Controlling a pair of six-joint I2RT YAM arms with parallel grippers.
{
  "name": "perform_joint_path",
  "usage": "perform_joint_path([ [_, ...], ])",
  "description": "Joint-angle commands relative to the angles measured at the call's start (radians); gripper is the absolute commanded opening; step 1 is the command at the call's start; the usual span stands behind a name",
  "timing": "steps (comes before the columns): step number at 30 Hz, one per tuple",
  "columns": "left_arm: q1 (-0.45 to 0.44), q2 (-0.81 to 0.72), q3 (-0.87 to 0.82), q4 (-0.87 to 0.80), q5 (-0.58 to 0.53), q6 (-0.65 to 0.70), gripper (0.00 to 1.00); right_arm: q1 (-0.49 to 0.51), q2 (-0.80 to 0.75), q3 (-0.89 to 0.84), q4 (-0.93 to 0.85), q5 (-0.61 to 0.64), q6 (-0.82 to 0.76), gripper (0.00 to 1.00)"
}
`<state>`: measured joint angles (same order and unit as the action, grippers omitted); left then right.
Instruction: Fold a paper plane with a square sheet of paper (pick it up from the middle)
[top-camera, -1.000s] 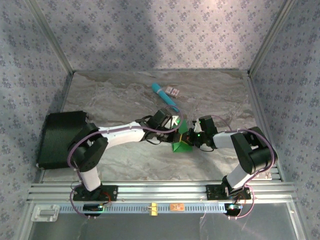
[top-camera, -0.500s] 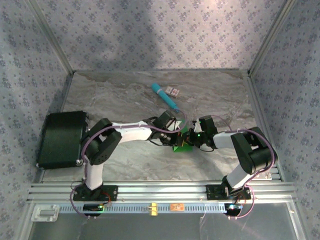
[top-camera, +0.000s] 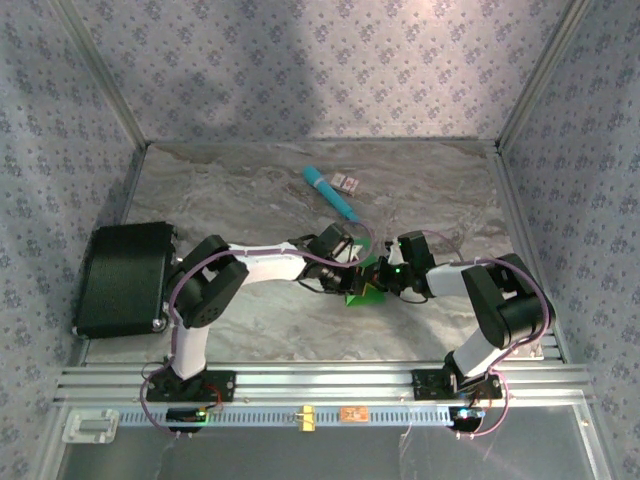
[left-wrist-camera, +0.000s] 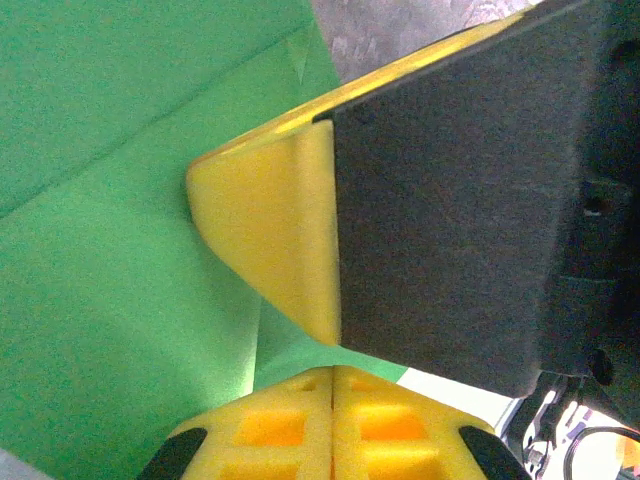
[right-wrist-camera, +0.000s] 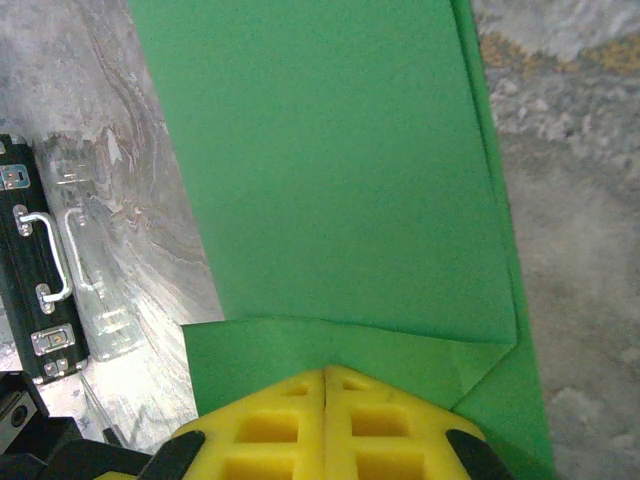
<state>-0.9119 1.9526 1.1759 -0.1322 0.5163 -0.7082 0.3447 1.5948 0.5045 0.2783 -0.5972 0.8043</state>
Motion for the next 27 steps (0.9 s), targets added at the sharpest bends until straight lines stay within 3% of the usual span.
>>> perform_joint_path([
  [1,-0.001,0.019,0.009,-0.021,0.023,0.012,0.08,-0.009,0.017,-0.026,-0.071,0.070,0.001,0.00],
  [27,0.007,0.000,-0.054,-0.001,0.019,0.005,0.08,-0.013,0.013,-0.029,-0.080,0.074,-0.002,0.00],
])
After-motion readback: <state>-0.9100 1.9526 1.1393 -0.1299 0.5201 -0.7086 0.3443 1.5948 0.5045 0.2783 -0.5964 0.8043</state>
